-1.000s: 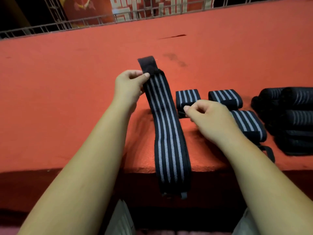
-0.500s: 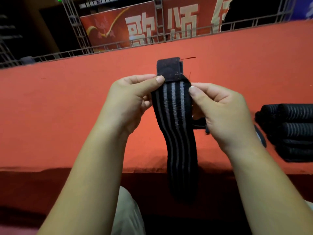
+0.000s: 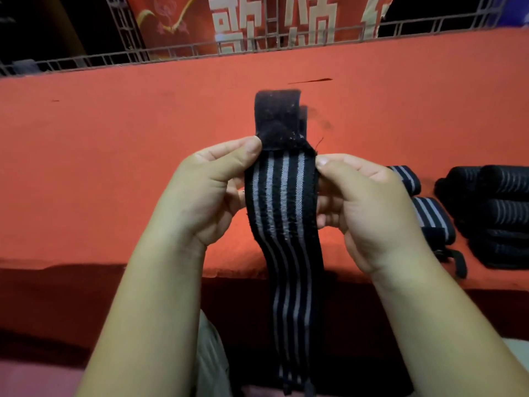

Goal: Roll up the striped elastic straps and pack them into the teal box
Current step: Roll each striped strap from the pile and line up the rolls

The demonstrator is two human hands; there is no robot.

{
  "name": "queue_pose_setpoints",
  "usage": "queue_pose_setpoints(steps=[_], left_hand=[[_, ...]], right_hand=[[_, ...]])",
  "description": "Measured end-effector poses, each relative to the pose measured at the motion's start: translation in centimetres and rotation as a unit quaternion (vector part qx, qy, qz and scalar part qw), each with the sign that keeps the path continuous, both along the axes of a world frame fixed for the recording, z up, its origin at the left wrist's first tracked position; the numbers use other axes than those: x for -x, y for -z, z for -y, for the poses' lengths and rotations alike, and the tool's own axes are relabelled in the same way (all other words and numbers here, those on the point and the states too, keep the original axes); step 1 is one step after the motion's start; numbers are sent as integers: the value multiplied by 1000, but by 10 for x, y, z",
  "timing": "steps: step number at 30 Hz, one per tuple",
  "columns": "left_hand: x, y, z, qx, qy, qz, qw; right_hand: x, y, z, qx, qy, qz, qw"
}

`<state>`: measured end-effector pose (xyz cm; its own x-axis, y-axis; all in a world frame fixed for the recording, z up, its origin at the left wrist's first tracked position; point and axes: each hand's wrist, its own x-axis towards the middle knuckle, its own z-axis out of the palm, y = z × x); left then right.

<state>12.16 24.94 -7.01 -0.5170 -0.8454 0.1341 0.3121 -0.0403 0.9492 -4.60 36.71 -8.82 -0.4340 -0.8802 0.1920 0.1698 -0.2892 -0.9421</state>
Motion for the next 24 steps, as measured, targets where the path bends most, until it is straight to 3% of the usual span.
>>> queue_pose_setpoints(steps=[6,10,24], left_hand=[[-5,10,13,9,40,44,998],[-1,18,12,-2,34,61,998],[12,31,-4,-20,-115,21,993]], right_hand=[[2,9,16,-32,56,-6,998],[6,15,21,-22,69,-107,992],[3,16,17,-17,37,-201,979]])
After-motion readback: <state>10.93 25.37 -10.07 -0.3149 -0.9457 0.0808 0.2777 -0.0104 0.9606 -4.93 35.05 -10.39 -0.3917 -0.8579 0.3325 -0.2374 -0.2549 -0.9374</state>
